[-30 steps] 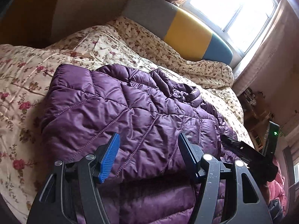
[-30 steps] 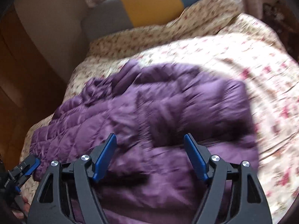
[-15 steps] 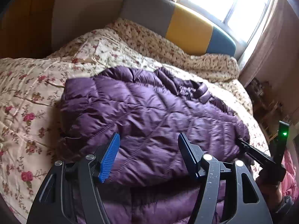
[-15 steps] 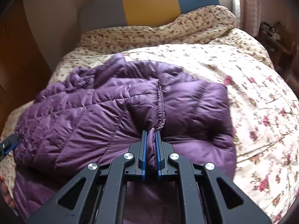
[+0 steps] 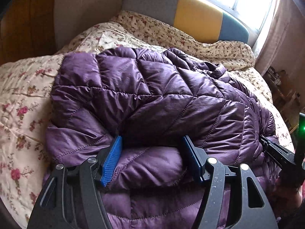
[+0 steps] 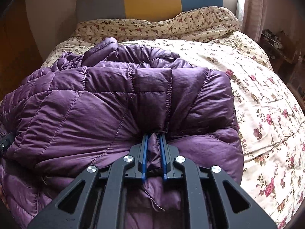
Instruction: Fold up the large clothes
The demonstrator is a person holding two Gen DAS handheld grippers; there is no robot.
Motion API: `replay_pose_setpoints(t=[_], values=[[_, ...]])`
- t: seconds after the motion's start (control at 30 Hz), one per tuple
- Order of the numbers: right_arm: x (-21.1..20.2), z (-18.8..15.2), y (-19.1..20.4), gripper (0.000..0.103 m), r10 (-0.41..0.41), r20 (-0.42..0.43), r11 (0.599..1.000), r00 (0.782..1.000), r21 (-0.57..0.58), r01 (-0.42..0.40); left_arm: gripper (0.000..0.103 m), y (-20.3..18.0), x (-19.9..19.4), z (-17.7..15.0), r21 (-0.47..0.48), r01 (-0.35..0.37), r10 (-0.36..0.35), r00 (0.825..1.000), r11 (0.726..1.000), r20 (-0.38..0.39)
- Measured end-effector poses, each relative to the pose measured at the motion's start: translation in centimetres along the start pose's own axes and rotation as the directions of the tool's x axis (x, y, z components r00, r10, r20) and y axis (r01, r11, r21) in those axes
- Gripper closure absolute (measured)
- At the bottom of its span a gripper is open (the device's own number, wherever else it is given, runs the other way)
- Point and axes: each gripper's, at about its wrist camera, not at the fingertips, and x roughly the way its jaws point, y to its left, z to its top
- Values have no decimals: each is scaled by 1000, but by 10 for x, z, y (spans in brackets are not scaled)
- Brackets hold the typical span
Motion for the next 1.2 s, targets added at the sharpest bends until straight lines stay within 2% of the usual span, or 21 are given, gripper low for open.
replay_pose_setpoints(t=[0.07, 0.23, 0.4, 0.57, 0.7, 0.97, 1.2], values=[[-4, 0, -1, 88, 4, 6, 1000, 1000, 7, -4, 31, -2, -5, 0, 16, -15, 15, 1000, 1000, 10], [-18, 1, 0, 61, -10, 32, 1000, 999, 7, 9, 31, -2, -16, 0, 39, -39, 37, 998, 998, 42], [-35, 4, -2, 53, -28, 70, 1000, 997, 8, 28, 31, -3, -30, 0, 68, -57, 52, 996, 996, 78], [-57, 18, 4, 49, -13, 131, 1000, 991, 5, 13, 31, -4, -38, 4, 83, -63, 55, 993, 995, 103], [-59, 31, 20, 45, 20, 142, 1000, 990, -22, -17, 31, -4, -39, 10, 89, -63, 53, 992, 994, 110], [-23, 41, 46, 41, 33, 91, 997, 995, -76, -27, 31, 0, -20, 30, 103, -50, 41, 996, 993, 83], [9, 35, 47, 37, 22, 55, 994, 998, -105, -16, 28, 21, 25, 40, 63, -45, 46, 999, 997, -3]])
